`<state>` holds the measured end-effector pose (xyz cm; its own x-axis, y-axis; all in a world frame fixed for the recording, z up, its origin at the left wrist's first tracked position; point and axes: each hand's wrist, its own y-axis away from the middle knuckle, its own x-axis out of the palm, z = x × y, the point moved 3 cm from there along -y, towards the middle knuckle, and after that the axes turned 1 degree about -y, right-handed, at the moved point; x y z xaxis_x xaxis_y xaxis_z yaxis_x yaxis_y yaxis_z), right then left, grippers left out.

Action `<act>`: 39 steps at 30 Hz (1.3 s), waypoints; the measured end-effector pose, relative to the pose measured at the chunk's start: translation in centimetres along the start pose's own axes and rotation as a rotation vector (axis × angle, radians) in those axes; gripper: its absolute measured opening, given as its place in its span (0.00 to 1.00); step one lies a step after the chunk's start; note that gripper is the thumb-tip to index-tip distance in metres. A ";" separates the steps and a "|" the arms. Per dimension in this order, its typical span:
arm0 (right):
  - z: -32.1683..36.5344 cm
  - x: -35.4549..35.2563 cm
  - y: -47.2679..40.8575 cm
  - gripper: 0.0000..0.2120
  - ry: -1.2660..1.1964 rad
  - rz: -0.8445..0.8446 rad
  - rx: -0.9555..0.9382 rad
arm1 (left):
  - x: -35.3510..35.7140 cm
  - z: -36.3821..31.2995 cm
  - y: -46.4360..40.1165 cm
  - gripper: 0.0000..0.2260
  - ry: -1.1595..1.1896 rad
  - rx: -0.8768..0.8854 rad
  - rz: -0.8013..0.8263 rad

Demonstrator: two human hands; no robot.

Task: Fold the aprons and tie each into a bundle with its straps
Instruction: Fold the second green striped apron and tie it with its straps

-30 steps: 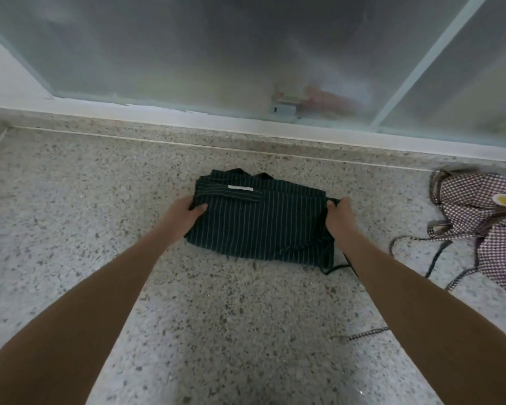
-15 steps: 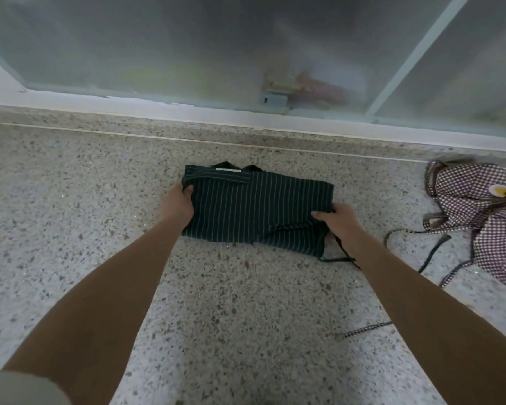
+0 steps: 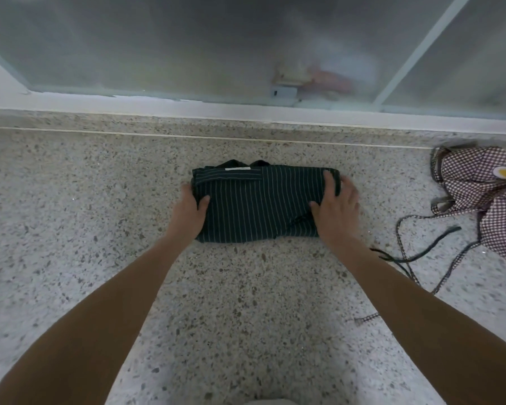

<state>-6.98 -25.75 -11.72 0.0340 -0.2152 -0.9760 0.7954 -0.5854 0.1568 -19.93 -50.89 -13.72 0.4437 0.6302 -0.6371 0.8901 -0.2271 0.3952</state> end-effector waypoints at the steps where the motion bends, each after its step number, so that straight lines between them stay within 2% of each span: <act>1: 1.5 -0.2 0.4 0.33 0.013 -0.009 -0.127 | -0.1 -0.2 0.2 0.19 -0.021 0.028 -0.014; 3: 4.6 0.1 0.7 0.34 0.035 0.047 -0.344 | 0.0 -0.8 0.4 0.24 -0.099 0.093 -0.036; 5: 7.0 0.7 0.4 0.38 0.084 0.155 -0.438 | 0.2 -1.1 0.3 0.24 -0.191 0.181 -0.035; 7: 8.1 1.5 -0.3 0.42 0.092 0.299 -0.410 | 0.4 -0.8 -0.2 0.23 -0.280 0.215 -0.031; 10: 7.5 2.6 -1.5 0.49 0.031 0.513 -0.258 | 0.7 -0.4 -0.9 0.22 -0.319 0.205 0.009; 12: 6.7 2.9 -1.9 0.52 0.019 0.601 -0.209 | 0.7 -0.2 -1.3 0.21 -0.354 0.223 0.042; 17: 6.1 3.0 -1.9 0.57 0.041 0.663 -0.195 | 0.7 -0.8 -2.4 0.28 -0.554 0.169 0.126; 24: 6.5 3.0 -2.0 0.59 0.084 0.673 -0.163 | 0.4 -0.9 -1.8 0.31 -0.585 0.149 0.037; 29: 7.0 2.9 -2.0 0.60 0.087 0.694 -0.143 | -1.2 0.4 -0.4 0.34 -0.452 0.030 -0.088; 31: 7.1 2.9 -2.0 0.60 0.096 0.695 -0.141 | -1.0 0.6 -0.3 0.32 -0.338 -0.062 -0.036; 34: 7.0 2.8 -2.0 0.60 0.104 0.686 -0.142 | -0.4 0.7 -0.4 0.29 0.020 -0.240 0.146; 36: 7.0 2.8 -2.0 0.60 0.103 0.683 -0.144 | -0.4 0.3 -0.2 0.26 0.169 -0.232 0.165; 39: 7.0 3.0 -2.0 0.61 0.097 0.683 -0.136 | -0.5 -1.7 0.8 0.23 0.328 -0.105 0.142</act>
<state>-12.72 -30.72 -13.85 0.6016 -0.4258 -0.6759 0.6452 -0.2399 0.7254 -19.67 -50.14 -11.98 0.4898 0.8064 -0.3314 0.7988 -0.2627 0.5413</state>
